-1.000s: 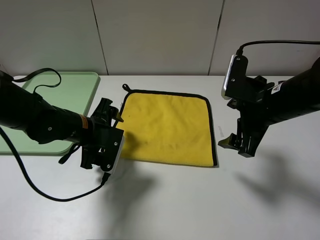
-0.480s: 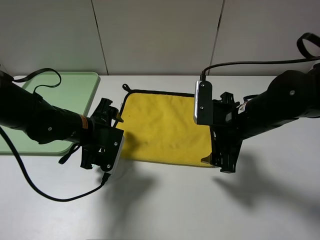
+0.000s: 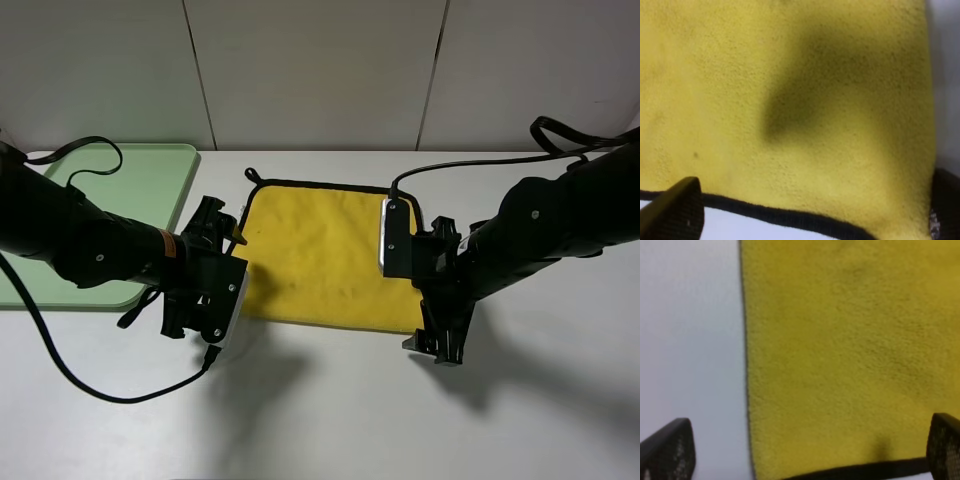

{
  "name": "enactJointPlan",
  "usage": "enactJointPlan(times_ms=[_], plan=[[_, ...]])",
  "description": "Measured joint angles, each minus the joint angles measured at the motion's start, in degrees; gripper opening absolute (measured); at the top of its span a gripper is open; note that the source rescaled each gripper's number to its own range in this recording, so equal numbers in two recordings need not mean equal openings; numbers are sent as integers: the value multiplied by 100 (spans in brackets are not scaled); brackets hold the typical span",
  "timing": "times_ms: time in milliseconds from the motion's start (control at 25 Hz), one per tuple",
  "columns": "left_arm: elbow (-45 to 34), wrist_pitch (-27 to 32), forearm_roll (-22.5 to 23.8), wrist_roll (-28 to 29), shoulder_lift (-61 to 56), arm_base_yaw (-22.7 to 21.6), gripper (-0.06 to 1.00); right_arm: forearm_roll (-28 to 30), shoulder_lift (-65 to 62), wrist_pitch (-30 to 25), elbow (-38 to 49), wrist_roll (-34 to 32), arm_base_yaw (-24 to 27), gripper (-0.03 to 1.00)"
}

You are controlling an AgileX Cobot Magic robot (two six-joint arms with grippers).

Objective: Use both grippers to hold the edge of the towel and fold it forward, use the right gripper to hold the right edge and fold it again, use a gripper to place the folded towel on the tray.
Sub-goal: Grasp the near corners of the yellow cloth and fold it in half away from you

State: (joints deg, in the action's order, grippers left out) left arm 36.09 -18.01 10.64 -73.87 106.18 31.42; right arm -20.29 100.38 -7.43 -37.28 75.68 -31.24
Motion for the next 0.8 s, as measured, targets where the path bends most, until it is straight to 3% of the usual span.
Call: enactJointPlan(times_ms=[800], plan=[[0, -5, 0, 0, 10, 0, 87, 101, 373, 633, 1, 0, 0, 100]])
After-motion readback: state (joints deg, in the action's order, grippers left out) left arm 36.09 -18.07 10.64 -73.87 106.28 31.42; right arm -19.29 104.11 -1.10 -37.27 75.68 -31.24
